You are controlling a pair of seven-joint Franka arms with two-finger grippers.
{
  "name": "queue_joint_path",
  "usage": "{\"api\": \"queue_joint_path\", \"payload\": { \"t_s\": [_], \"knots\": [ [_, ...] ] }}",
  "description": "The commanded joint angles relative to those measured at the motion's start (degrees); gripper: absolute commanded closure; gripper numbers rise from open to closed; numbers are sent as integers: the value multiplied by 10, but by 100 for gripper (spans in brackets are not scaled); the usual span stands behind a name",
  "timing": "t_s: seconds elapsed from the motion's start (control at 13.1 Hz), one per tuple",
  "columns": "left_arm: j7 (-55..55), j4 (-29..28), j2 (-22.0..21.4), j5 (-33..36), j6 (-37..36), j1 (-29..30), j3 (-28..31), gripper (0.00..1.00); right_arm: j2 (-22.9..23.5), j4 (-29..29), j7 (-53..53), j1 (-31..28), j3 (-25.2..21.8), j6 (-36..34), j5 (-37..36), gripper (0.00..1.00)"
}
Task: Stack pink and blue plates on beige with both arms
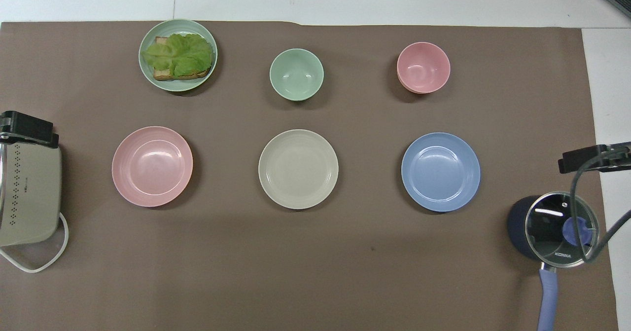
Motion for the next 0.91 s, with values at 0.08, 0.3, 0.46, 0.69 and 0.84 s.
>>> {"api": "queue_joint_path", "payload": {
  "t_s": [0.08,0.3,0.46,0.69,0.84],
  "knots": [
    [4,0,-8,3,-6,0,0,0,-4,-5,-18,-5,1,4,-3,0],
    [1,-87,-29,-2,53,8,3,0,-4,-5,-18,-6,1,4,-3,0],
    [2,-170,-29,-2,136,8,4,0,-4,-5,-18,-6,1,4,-3,0],
    [2,-256,-7,-4,253,28,4,0,-4,-5,-18,-6,1,4,-3,0],
    [-4,-281,36,-4,314,29,4,0,-4,-5,-18,-6,1,5,-3,0]
  ]
}}
